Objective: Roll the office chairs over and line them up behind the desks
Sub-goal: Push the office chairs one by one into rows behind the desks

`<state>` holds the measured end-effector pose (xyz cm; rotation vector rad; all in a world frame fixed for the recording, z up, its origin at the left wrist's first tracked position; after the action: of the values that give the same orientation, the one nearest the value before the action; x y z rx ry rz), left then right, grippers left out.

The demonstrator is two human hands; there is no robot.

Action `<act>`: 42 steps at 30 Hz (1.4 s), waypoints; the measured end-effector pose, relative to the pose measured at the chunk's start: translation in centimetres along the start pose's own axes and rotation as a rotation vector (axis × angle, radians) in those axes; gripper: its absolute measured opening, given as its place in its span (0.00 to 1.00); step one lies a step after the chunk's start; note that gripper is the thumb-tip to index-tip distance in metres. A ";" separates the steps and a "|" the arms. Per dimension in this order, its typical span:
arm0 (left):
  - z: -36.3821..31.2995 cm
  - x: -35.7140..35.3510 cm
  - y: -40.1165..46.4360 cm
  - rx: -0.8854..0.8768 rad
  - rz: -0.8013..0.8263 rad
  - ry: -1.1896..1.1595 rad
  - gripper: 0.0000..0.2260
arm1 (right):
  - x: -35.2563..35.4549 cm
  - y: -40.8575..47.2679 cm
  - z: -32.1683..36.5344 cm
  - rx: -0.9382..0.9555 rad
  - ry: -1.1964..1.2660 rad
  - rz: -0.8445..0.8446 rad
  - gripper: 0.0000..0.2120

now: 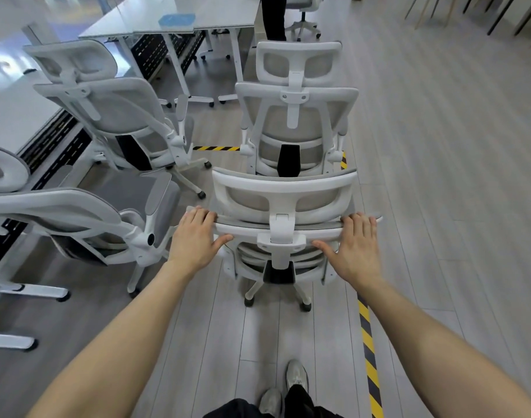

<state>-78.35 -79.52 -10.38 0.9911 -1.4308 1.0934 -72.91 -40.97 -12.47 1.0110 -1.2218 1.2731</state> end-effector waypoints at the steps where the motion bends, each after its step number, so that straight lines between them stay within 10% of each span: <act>1: 0.0 0.0 0.0 0.003 0.013 0.002 0.35 | 0.1 -0.1 0.1 0.001 -0.005 -0.003 0.45; 15: -2.3 2.8 -2.4 -0.033 0.227 0.023 0.29 | 3.0 -1.0 0.6 0.040 -0.059 0.162 0.43; 24: -4.9 3.9 -14.9 0.016 0.210 0.085 0.21 | 5.4 -11.4 8.3 0.262 -0.049 0.246 0.19; 32: -4.2 -4.2 -41.7 0.414 0.338 0.004 0.19 | -2.8 -28.7 21.9 0.863 -0.203 0.362 0.15; 42: -7.4 -9.7 -91.2 1.309 0.403 -0.256 0.18 | -9.0 -66.9 42.4 1.720 -0.460 0.493 0.21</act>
<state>12.47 -94.49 -9.03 1.8036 -1.0095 2.3853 -9.42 -89.09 -9.61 2.3460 -0.3907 2.6599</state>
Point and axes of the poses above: each hand's wrist, its own y-axis towards the middle knuckle, its own x-axis out of the back of the hand, z = x × y, the point moved 7 cm from there along y, towards the middle knuckle, and after that the axes turned 15 degrees about z, right-handed, at the moved point
